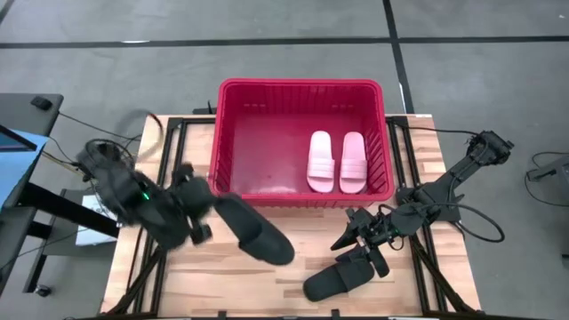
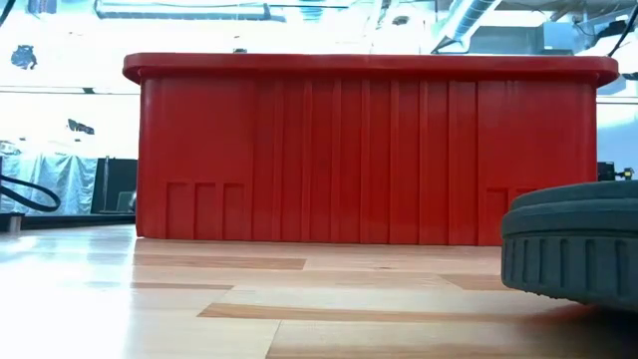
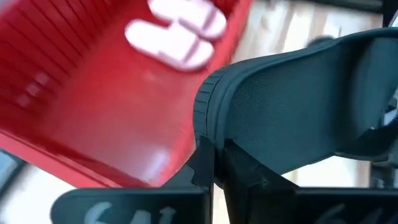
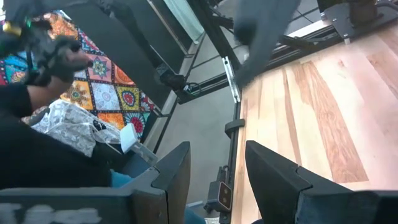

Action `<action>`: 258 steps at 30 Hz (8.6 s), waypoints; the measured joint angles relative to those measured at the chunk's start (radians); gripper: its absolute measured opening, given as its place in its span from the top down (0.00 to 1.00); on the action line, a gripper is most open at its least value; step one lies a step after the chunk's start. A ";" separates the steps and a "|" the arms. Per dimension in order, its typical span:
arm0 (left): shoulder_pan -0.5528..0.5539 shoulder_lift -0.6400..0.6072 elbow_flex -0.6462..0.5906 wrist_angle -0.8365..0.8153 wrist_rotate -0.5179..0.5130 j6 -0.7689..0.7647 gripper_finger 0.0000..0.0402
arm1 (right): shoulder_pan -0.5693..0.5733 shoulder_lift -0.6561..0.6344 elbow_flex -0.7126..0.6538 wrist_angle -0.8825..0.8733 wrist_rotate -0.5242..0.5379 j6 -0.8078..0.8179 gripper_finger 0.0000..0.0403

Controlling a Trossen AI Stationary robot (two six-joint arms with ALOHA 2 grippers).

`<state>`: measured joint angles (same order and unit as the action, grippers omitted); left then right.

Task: Pick and place slides into bin
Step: Put the left black slide into the bin, then put the black slide into the bin

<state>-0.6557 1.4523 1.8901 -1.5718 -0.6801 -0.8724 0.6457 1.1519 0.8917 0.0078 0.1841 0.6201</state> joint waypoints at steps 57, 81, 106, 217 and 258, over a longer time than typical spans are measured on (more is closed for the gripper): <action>1.349 0.114 0.016 0.365 0.466 1.804 1.00 | 0.000 0.000 0.000 0.000 0.000 0.000 0.64; 1.266 0.303 -0.012 0.221 0.693 1.806 1.00 | 0.000 0.000 0.000 0.000 0.000 0.000 0.64; 1.298 0.302 -0.327 0.451 0.672 1.723 1.00 | 0.000 0.000 0.000 0.000 0.000 0.000 0.64; 0.751 -0.596 -0.635 0.997 0.615 0.621 0.75 | -0.090 0.033 0.001 0.181 -0.058 0.057 0.64; 0.751 -0.582 -0.635 0.994 0.613 0.626 0.75 | 0.016 0.428 0.000 -0.744 -0.367 0.456 0.68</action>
<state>0.0956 0.8700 1.2549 -0.5774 -0.0673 -0.2466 0.6617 1.5800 0.8917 -0.7366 -0.1825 1.0760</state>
